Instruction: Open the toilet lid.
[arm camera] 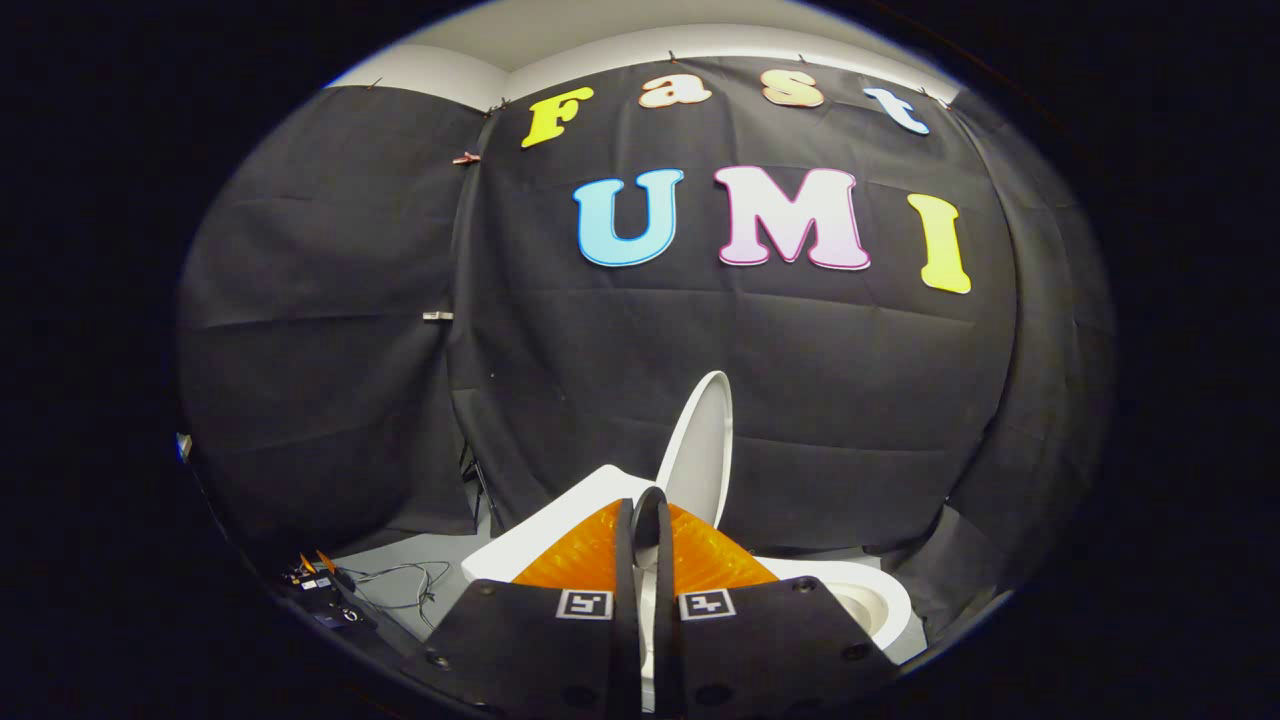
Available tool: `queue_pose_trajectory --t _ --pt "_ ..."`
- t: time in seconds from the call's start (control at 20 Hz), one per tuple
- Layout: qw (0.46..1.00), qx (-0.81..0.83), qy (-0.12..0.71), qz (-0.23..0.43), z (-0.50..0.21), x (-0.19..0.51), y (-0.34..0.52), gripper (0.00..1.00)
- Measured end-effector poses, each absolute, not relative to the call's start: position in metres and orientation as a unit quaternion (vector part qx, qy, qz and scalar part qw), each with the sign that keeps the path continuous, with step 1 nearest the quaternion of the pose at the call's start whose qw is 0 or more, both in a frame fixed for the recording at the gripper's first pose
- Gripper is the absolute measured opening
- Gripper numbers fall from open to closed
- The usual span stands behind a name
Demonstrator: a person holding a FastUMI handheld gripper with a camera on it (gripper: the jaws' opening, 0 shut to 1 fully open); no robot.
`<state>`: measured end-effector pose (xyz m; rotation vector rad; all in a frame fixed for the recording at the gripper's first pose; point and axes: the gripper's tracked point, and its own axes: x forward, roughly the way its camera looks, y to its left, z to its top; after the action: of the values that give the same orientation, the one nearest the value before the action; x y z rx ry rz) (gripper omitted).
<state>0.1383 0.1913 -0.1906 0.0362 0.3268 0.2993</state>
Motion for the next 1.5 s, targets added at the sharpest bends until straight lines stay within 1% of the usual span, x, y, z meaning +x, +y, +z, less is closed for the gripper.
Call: queue_pose_trajectory --t 0.45,0.8,0.85,0.9,0.95,1.0,1.05,1.2,1.35,1.4,1.5 --pt "0.971 0.000 0.164 0.173 -0.193 0.139 0.234 0.10" --pt "0.971 -0.007 0.157 0.181 -0.192 0.139 0.244 0.10" --pt "0.971 -0.007 0.159 0.181 -0.192 0.139 0.245 0.10" --pt "0.971 -0.004 0.158 0.181 -0.191 0.140 0.244 0.15" --pt "0.968 0.003 0.162 0.192 -0.192 0.138 0.248 0.14" --pt "0.968 0.009 0.160 0.191 -0.189 0.138 0.249 0.21" --pt "0.969 0.013 0.155 0.193 -0.184 0.137 0.248 0.23" --pt "0.973 0.024 0.130 0.188 -0.158 0.133 0.241 0.60" --pt "0.976 0.033 0.110 0.182 -0.129 0.126 0.226 0.93" --pt "0.977 0.035 0.106 0.180 -0.120 0.124 0.219 0.99" --pt "0.979 0.036 0.099 0.176 -0.101 0.114 0.201 1.00"
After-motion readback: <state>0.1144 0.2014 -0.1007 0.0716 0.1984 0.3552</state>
